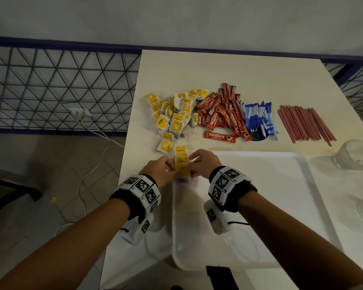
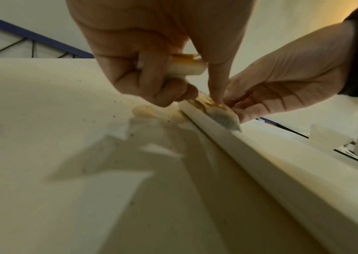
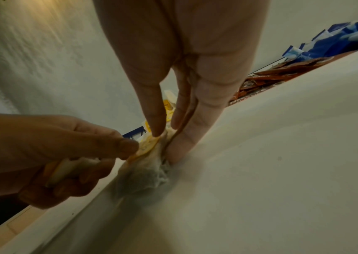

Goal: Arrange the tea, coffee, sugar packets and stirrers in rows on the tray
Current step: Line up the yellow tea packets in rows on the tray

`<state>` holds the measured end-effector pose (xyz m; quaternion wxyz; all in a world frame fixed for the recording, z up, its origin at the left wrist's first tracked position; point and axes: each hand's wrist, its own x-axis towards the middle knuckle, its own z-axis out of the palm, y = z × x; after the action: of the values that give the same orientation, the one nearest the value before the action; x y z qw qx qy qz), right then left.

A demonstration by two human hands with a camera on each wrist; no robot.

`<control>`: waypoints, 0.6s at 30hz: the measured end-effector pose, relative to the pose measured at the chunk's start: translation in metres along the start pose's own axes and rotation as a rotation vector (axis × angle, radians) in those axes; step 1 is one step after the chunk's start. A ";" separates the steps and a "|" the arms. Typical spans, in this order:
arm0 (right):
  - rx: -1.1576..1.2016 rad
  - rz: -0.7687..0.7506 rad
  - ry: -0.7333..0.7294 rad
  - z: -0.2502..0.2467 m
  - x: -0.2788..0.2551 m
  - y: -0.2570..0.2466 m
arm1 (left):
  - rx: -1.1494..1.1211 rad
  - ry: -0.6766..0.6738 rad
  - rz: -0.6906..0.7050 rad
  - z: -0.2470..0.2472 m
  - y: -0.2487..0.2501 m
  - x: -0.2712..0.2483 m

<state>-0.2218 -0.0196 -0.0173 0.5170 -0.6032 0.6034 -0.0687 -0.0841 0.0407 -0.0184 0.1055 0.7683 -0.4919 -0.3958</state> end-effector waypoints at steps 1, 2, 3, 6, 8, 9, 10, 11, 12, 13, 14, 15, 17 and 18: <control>0.003 -0.002 0.009 -0.001 0.000 0.000 | -0.018 0.013 -0.009 -0.001 0.000 0.000; 0.000 -0.009 0.022 -0.003 -0.001 -0.001 | -0.042 0.021 -0.021 -0.003 0.001 -0.001; 0.000 -0.024 0.032 -0.006 -0.001 -0.002 | -0.084 0.017 -0.031 -0.005 0.002 -0.001; 0.040 -0.124 -0.033 -0.015 -0.007 -0.009 | -0.413 -0.099 -0.094 -0.017 0.009 -0.005; 0.042 -0.197 -0.168 -0.020 -0.015 -0.016 | -0.659 -0.198 -0.153 -0.026 0.015 -0.009; 0.021 -0.219 -0.233 -0.022 -0.019 -0.020 | -0.735 -0.234 -0.156 -0.029 0.018 -0.011; -0.010 -0.231 -0.283 -0.023 -0.023 -0.023 | -0.774 -0.261 -0.147 -0.031 0.020 -0.012; -0.042 -0.236 -0.315 -0.024 -0.026 -0.026 | -0.800 -0.284 -0.134 -0.032 0.023 -0.015; -0.073 -0.239 -0.331 -0.024 -0.028 -0.029 | -0.821 -0.301 -0.124 -0.033 0.026 -0.017; -0.100 -0.238 -0.336 -0.024 -0.029 -0.031 | -0.850 -0.309 -0.125 -0.033 0.029 -0.019; -0.121 -0.235 -0.330 -0.024 -0.030 -0.033 | -0.882 -0.306 -0.127 -0.033 0.031 -0.021; -0.138 -0.229 -0.316 -0.025 -0.031 -0.034 | -0.910 -0.295 -0.125 -0.033 0.033 -0.023; -0.156 -0.230 -0.286 -0.027 -0.031 -0.036 | -0.954 -0.267 -0.110 -0.030 0.034 -0.024; -0.162 -0.237 -0.279 -0.028 -0.031 -0.036 | -0.984 -0.257 -0.106 -0.028 0.033 -0.025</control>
<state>-0.2261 -0.0192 0.0372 0.5338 -0.7132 0.4543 0.0041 -0.0916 0.0386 0.0313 0.3733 0.5966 -0.2165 -0.6767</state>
